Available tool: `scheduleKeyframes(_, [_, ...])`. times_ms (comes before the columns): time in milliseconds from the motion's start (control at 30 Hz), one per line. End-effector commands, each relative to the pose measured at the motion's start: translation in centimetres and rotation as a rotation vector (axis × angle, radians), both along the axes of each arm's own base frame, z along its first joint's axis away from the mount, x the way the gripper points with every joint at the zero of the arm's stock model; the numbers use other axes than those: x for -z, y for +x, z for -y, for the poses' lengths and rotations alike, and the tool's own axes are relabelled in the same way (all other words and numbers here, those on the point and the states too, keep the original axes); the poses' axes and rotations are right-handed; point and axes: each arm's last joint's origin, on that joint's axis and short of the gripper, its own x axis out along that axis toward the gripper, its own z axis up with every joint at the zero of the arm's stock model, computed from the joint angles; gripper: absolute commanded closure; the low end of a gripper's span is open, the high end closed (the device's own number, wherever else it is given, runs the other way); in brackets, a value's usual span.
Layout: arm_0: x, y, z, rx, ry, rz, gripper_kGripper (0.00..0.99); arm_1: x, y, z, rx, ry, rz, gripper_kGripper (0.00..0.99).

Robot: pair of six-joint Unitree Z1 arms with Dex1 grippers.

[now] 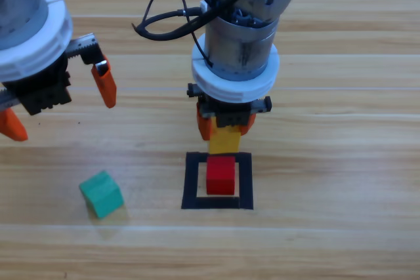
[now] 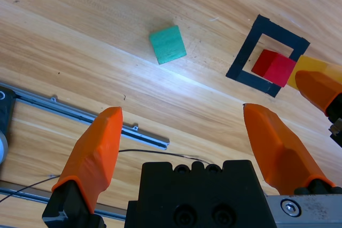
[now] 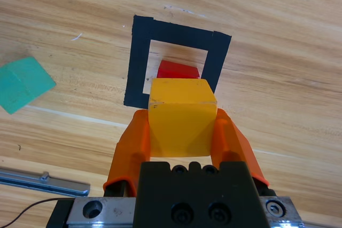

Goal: Stack the blocks in the rectangular block: red at the bottom, yellow in the middle, green on top

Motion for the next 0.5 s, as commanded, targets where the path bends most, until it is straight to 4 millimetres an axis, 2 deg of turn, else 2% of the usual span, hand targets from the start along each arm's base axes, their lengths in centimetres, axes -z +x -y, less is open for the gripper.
scheduleKeyframes(33, [0.3, -0.07, -0.74, -0.022, 0.007, -0.016, 0.021, 4.82, -0.41, -1.74, -0.015, -0.1, -0.038, 0.672])
scheduleKeyframes(500, [0.05, -0.4, -1.12, -0.018, 0.001, -0.01, 0.022, 5.76, -0.2, -2.14, -0.014, -0.106, -0.045, 0.672])
